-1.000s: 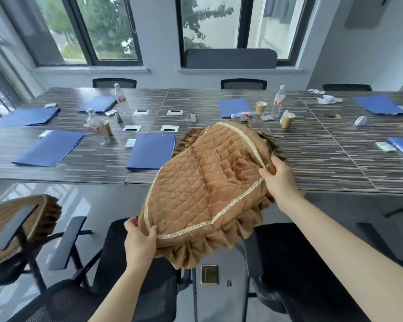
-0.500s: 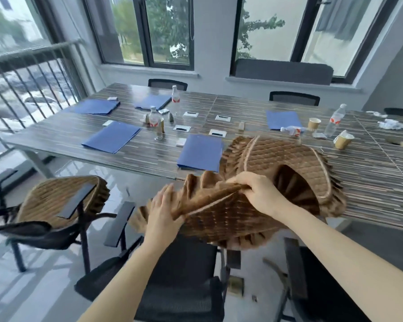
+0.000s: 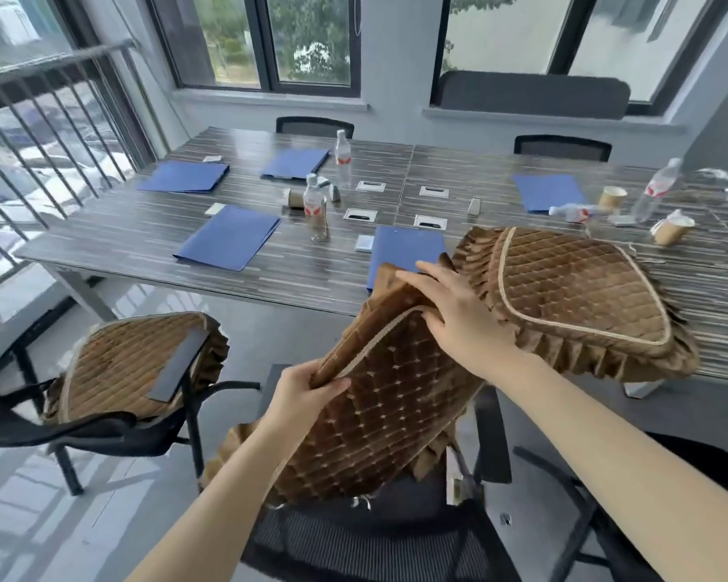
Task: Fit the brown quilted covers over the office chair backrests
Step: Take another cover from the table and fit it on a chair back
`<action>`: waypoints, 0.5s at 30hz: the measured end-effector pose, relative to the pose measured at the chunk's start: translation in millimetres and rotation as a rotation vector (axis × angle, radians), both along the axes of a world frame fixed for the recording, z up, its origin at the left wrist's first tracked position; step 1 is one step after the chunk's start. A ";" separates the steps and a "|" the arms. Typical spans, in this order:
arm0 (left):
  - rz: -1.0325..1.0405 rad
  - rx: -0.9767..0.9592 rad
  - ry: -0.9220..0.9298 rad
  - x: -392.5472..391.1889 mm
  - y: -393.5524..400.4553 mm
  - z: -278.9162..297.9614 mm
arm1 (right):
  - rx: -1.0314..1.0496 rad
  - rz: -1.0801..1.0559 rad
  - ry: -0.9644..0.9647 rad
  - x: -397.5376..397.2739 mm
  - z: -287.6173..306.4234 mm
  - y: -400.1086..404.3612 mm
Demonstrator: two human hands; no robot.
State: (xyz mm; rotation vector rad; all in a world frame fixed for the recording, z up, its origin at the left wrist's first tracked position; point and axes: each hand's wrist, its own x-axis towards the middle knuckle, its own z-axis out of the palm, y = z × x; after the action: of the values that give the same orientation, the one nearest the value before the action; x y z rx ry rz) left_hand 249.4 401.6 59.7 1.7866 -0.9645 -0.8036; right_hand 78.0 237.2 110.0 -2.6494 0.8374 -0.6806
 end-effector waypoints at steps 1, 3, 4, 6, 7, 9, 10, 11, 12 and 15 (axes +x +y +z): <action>-0.019 -0.001 0.026 7.3 1.6 1.2 | 0.003 -0.030 -0.031 0.6 -7.7 2.0; -0.014 -0.009 0.059 17.9 3.8 3.7 | -0.002 -0.103 -0.126 -6.7 -18.8 2.8; -0.006 -0.011 0.072 24.7 4.8 4.2 | 0.010 -0.159 -0.166 -10.7 -24.2 3.0; -0.004 -0.005 0.075 37.3 7.1 7.9 | 0.092 -0.280 -0.208 -22.1 -37.3 2.8; -0.007 -0.002 0.086 43.0 7.8 9.8 | 0.185 -0.344 -0.194 -29.2 -46.3 1.9; -0.013 -0.018 0.124 51.3 8.3 14.1 | 0.389 -0.445 -0.111 -44.5 -66.1 -3.0; -0.011 -0.027 0.138 54.4 8.8 16.8 | 0.480 -0.480 -0.061 -52.0 -76.3 -7.0; -0.005 -0.037 0.153 57.1 8.8 19.5 | 0.568 -0.513 -0.022 -59.3 -85.2 -12.7; 0.000 -0.054 0.180 59.8 9.4 21.8 | 0.658 -0.541 -0.006 -65.4 -92.4 -18.6; 0.024 -0.103 0.293 67.6 12.9 31.4 | 0.934 -0.654 -0.110 -79.2 -107.1 -36.0</action>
State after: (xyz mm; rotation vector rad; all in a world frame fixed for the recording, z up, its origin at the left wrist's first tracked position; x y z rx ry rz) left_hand 317.0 414.4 91.0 1.5377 -0.7752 -0.9523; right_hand -1.2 201.2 2.9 -1.4907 1.5328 -0.3947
